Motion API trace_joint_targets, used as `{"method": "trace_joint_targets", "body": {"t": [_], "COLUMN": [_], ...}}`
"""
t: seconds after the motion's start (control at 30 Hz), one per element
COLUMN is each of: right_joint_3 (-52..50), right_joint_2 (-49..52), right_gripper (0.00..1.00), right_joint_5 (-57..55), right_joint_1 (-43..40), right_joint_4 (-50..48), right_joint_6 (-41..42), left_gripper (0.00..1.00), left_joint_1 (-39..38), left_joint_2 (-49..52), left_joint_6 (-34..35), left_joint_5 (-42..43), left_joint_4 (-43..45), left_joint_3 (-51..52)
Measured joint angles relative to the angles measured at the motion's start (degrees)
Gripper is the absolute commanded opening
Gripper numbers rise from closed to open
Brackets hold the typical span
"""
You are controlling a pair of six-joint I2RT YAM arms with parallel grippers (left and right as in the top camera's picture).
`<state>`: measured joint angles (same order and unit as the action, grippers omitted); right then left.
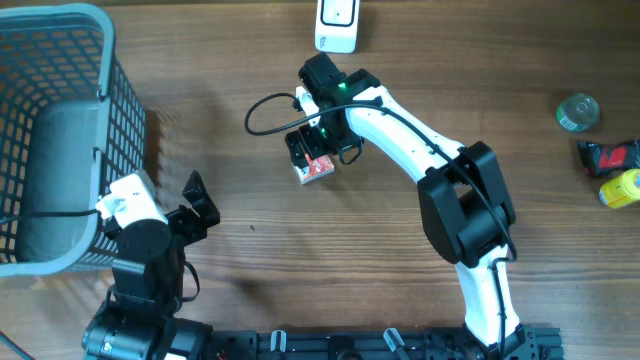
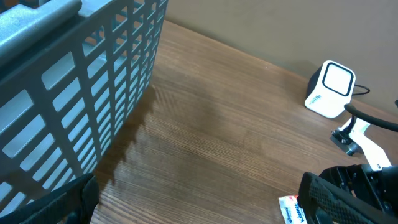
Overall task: Scan the item barcode
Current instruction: 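Lower the right gripper onto the tissue pack and grasp it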
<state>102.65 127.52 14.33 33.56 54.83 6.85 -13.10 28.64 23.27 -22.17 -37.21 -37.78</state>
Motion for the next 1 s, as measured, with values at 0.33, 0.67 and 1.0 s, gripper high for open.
{"method": "trace_joint_targets", "body": {"t": [0.33, 0.67, 1.0], "right_joint_3": [0.0, 0.2, 0.2], "right_joint_2": [2.3, 3.6, 3.7], "right_gripper": [1.0, 0.99, 0.82], "right_joint_5": [1.1, -1.0, -8.7], "right_joint_1": [0.6, 3.5, 3.6], "right_joint_4": [0.0, 0.0, 3.1], "right_joint_6": [1.1, 3.2, 6.2], "left_gripper": [1.0, 1.0, 1.0], "left_joint_1": [0.0, 0.0, 0.0], "left_joint_2": [0.0, 0.0, 0.0], "left_joint_6": [0.0, 0.0, 0.0], "left_joint_5": [0.0, -2.0, -2.9], "left_joint_4": [0.0, -0.1, -0.1], "left_joint_3": [0.0, 0.0, 0.0]}}
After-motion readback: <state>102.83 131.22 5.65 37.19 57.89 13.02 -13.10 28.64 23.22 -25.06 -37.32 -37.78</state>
